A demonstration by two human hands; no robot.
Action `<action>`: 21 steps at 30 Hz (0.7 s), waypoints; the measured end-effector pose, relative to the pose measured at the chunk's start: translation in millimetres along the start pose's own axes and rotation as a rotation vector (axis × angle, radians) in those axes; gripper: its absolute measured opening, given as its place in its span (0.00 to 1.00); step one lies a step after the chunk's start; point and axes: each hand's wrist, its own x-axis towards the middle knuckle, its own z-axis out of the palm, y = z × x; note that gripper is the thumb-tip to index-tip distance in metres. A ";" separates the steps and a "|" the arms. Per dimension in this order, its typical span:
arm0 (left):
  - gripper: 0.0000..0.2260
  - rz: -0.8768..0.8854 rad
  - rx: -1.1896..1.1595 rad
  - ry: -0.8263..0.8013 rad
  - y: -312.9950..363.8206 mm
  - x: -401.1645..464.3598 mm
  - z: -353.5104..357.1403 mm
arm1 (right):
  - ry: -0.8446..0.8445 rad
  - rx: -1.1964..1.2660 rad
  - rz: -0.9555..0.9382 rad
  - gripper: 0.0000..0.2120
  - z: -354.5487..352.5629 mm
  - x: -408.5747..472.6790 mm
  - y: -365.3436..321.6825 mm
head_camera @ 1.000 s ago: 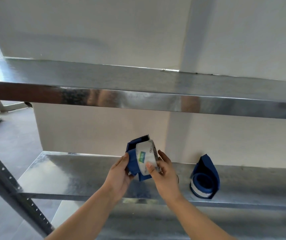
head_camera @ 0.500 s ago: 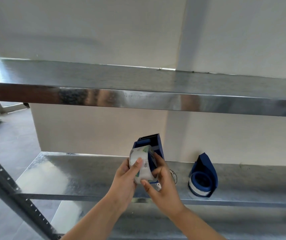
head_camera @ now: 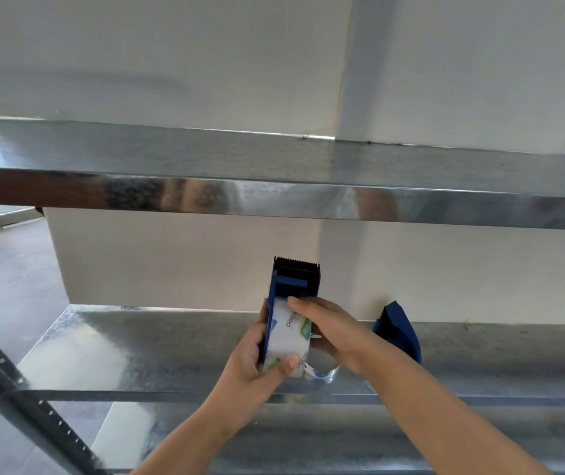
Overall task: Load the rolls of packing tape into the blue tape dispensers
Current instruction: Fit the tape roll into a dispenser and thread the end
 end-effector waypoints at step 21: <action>0.24 0.350 0.550 -0.092 -6.6 4.8 -2.0 | -0.004 0.181 0.122 0.11 -11.2 12.7 -16.5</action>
